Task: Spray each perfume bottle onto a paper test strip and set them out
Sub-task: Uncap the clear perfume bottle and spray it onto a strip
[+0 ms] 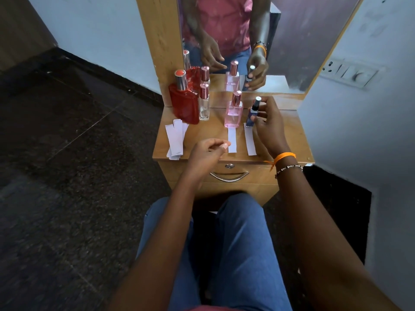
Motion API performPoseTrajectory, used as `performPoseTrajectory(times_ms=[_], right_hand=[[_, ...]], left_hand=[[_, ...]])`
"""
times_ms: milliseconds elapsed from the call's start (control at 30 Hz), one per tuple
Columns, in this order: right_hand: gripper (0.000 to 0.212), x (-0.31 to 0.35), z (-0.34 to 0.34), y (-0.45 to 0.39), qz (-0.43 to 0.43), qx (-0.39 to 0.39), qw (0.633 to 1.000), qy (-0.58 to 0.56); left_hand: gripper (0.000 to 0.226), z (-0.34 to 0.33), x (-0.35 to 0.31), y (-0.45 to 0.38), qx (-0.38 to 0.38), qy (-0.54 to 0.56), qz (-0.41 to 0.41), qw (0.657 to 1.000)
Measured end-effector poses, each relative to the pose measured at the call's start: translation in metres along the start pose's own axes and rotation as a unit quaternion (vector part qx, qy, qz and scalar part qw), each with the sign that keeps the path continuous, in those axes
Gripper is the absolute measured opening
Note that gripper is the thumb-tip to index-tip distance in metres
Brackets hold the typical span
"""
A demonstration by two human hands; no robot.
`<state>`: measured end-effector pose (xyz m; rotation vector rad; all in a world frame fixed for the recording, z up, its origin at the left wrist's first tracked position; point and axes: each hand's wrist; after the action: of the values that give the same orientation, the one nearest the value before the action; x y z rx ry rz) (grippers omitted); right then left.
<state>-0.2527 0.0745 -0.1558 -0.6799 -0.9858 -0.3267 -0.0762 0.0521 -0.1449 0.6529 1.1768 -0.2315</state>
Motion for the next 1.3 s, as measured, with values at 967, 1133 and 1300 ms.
performPoseTrajectory(times_ms=[967,1133,1300], right_hand=[[0.007,0.051,-0.121,0.059,-0.047,0.076,0.996,0.010],[0.007,0.054,-0.128,0.052,-0.073,0.065,0.995,0.027],[0.010,0.055,-0.129,0.052,-0.094,0.062,0.993,0.029]], left_hand=[[0.038,0.068,0.037,-0.024,-0.253,-0.168,0.067,0.950],[0.037,0.069,0.040,-0.036,-0.255,-0.106,0.089,0.957],[0.037,0.069,0.044,-0.036,-0.254,-0.039,0.082,0.963]])
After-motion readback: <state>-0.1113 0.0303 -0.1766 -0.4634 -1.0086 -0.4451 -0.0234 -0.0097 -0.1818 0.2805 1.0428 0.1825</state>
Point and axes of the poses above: each hand's wrist, its own y-axis away from the middle knuckle, its own z-axis out of the back of the hand, x = y × z, and after that the axes turned 9 degrees about z, right-handed
